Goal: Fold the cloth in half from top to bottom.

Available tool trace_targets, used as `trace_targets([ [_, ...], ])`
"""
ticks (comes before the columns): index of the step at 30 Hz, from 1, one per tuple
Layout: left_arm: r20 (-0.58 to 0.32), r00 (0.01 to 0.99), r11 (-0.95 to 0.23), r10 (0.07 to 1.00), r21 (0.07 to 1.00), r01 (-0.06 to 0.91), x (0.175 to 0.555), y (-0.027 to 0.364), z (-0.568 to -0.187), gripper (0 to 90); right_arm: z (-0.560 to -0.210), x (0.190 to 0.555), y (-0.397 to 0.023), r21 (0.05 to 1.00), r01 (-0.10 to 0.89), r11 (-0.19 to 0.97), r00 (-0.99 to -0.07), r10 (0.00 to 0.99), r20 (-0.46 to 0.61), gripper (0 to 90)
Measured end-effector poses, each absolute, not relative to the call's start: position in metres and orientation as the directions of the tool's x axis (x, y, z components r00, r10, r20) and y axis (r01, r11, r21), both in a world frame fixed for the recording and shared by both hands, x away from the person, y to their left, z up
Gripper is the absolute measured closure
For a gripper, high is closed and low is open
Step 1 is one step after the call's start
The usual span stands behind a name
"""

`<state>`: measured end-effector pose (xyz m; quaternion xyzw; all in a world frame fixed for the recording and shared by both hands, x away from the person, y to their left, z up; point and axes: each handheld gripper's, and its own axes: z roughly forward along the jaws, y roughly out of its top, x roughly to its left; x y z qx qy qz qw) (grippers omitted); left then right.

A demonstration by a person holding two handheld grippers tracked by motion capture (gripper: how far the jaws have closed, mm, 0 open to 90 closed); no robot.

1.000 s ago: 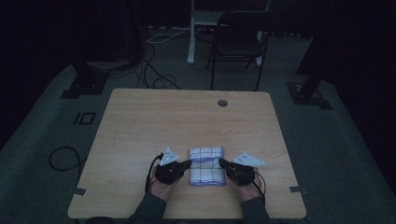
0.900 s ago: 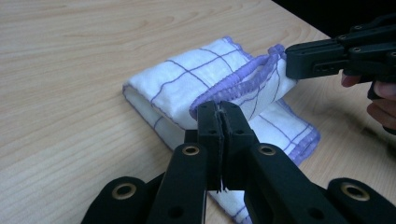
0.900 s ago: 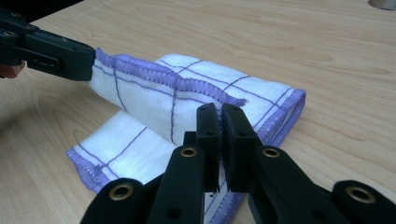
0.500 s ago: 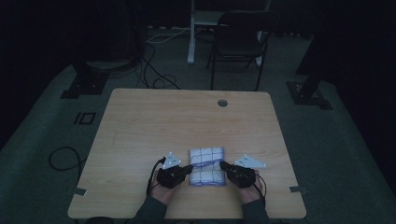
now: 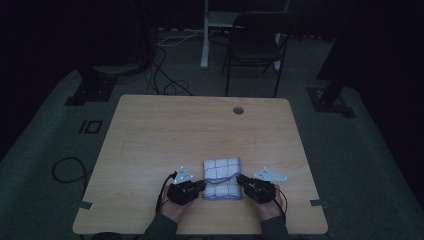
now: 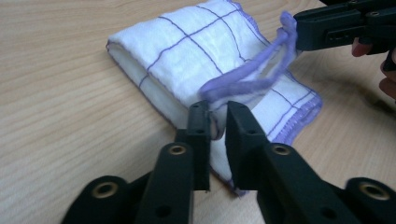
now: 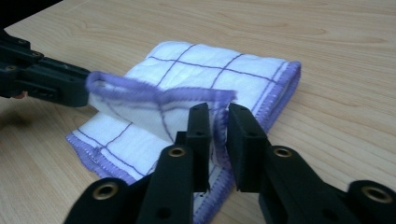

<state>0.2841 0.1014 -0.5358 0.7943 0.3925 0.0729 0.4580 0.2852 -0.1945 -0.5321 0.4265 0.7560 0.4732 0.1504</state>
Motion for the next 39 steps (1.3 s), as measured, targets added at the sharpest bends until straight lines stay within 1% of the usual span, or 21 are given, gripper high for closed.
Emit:
trace_targets([
  [5, -0.244, 0.67, -0.265, 0.701, 0.784, 0.562, 0.282, 0.108, -0.536, 75.9, -0.529, 0.282, -0.2, 0.854, 0.495, 0.162, -0.586, 0.788, 0.19, 75.7],
  [13, -0.234, 0.659, -0.258, 0.715, 0.788, 0.56, 0.284, 0.113, -0.536, 74.4, -0.525, 0.284, -0.21, 0.866, 0.482, 0.134, -0.567, 0.801, 0.191, 73.4],
  [20, -0.21, 0.651, -0.263, 0.73, 0.793, 0.55, 0.291, 0.117, -0.536, 72.2, -0.523, 0.297, -0.222, 0.866, 0.481, 0.135, -0.537, 0.827, 0.169, 69.3],
  [28, -0.185, 0.628, -0.258, 0.756, 0.798, 0.545, 0.303, 0.126, -0.534, 69.4, -0.53, 0.314, -0.225, 0.851, 0.494, 0.175, -0.51, 0.852, 0.12, 65.1],
  [33, -0.171, 0.614, -0.257, 0.771, 0.798, 0.545, 0.311, 0.131, -0.534, 67.5, -0.534, 0.326, -0.229, 0.842, 0.51, 0.177, -0.496, 0.86, 0.12, 63.6],
  [36, -0.173, 0.603, -0.253, 0.779, 0.793, 0.555, 0.314, 0.136, -0.535, 65.7, -0.538, 0.334, -0.233, 0.835, 0.525, 0.166, -0.471, 0.874, 0.123, 62.7],
  [39, -0.153, 0.596, -0.263, 0.788, 0.792, 0.55, 0.315, 0.139, -0.535, 65.1, -0.539, 0.336, -0.235, 0.829, 0.536, 0.161, -0.454, 0.882, 0.123, 62.0],
])
